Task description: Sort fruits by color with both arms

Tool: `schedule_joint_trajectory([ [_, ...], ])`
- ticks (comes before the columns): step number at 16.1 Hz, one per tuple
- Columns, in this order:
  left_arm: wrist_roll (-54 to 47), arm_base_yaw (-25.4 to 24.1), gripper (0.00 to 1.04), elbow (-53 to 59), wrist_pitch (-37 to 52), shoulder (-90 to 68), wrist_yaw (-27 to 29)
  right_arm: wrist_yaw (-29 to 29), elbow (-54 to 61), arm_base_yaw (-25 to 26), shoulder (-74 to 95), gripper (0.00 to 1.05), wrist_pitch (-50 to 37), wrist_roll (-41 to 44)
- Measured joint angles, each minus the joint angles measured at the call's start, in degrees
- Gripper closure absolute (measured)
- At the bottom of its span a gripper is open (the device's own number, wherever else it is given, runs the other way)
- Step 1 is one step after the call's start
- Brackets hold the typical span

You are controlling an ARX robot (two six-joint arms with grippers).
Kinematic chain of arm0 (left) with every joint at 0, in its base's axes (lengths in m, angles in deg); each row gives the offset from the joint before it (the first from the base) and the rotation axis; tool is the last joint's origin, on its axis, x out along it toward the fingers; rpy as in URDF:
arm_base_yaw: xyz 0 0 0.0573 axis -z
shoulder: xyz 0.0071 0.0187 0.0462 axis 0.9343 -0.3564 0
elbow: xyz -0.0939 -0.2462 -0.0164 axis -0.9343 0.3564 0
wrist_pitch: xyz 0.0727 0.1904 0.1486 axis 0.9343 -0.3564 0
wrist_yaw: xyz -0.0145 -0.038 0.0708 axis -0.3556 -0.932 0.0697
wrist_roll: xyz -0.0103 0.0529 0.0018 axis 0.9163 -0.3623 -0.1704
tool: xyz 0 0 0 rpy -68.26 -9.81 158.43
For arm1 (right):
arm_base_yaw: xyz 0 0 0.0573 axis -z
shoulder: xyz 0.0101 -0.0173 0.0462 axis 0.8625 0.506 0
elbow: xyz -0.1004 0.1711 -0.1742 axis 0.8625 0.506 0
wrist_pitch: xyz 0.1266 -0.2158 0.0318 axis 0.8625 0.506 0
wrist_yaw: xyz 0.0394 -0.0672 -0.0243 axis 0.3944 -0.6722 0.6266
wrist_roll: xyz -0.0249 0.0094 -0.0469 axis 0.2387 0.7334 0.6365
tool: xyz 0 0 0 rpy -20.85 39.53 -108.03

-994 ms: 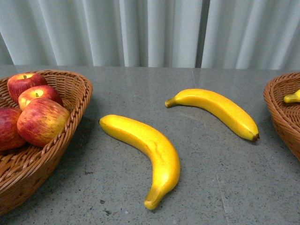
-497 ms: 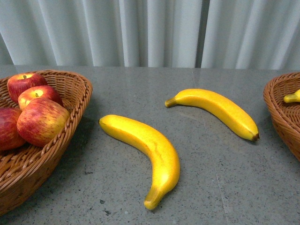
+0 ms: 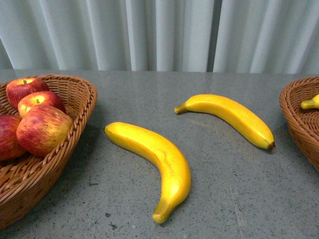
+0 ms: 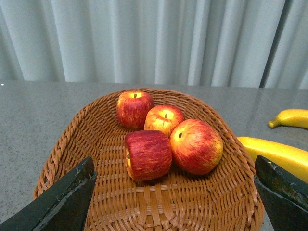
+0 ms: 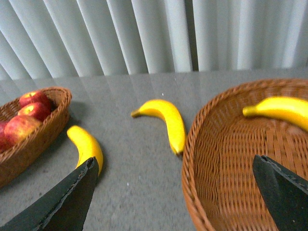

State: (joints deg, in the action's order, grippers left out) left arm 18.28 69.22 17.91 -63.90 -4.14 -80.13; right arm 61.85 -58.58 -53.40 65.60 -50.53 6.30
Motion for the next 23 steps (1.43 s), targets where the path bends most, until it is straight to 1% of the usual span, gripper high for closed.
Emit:
schedule_joint_trajectory([
  [1,0.00,0.00,0.07,0.00,0.02,0.00,0.00,-2.19,-2.29,-2.99,6.05,0.06,-5.84,-0.02],
  [2,0.00,0.00,0.07,0.00,0.00,0.00,0.00,-5.75,-5.07,-7.58,13.64,0.06,-11.26,0.00],
  [3,0.00,0.00,0.07,0.00,0.00,0.00,0.00,-8.48,-7.74,-12.46,20.04,0.06,-14.93,0.17],
  [5,0.00,0.00,0.07,0.00,0.00,0.00,0.00,-14.29,-15.32,-24.26,32.70,0.06,-22.10,1.31],
  [6,0.00,0.00,0.07,0.00,0.00,0.00,0.00,-15.89,-19.93,-28.65,39.01,0.06,-23.80,1.42],
  [8,0.00,0.00,0.07,0.00,0.02,0.00,0.00,-18.51,-27.32,-33.24,51.12,0.06,-22.05,1.38],
  [10,0.00,0.00,0.07,0.00,0.00,0.00,-0.02,-21.94,-33.53,-36.61,61.31,0.06,-17.29,0.22],
  [13,0.00,0.00,0.07,0.00,0.00,0.00,0.00,-23.63,-40.39,-41.27,68.98,0.06,-10.08,-1.62],
  [17,0.00,0.00,0.07,0.00,0.02,0.00,-0.02,-25.35,-44.59,-42.99,74.55,0.06,-3.50,-1.49],
  [20,0.00,0.00,0.07,0.00,0.00,0.00,-0.02,-27.10,-45.31,-43.58,76.65,0.06,-2.36,-0.04],
  [23,0.00,0.00,0.07,0.00,0.02,0.00,0.00,-29.46,-45.88,-44.44,81.55,0.06,-4.13,2.45],
])
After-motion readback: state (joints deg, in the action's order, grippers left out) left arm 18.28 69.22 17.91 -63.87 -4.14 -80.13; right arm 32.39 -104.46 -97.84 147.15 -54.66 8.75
